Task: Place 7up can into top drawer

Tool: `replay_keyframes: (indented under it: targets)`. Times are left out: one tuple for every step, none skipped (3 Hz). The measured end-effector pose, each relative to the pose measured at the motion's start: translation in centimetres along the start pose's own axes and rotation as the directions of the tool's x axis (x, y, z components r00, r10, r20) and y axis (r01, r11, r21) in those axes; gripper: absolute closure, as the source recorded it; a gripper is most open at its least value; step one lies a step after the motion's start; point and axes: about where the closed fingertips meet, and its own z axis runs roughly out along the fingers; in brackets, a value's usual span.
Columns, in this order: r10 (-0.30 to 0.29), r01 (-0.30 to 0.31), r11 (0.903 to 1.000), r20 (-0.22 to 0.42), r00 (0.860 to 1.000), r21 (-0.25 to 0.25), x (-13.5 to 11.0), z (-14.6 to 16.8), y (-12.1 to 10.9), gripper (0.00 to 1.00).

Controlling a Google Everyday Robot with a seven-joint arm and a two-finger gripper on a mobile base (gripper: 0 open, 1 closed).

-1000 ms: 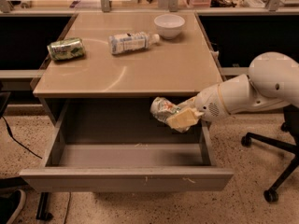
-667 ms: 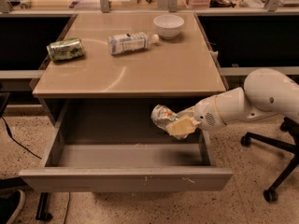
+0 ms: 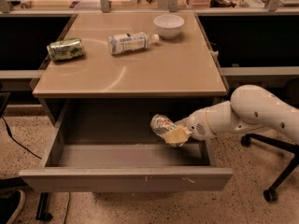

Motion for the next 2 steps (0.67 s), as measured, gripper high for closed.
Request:
replay_keyframes:
  targets:
    - [0.046,-0.045,0.9989,-0.031,0.998,0.011,1.9,1.7,-1.0,1.0]
    - [0.089,-0.089,0.9959,-0.058,0.994,0.019,3.5,2.8,-1.7,1.0]
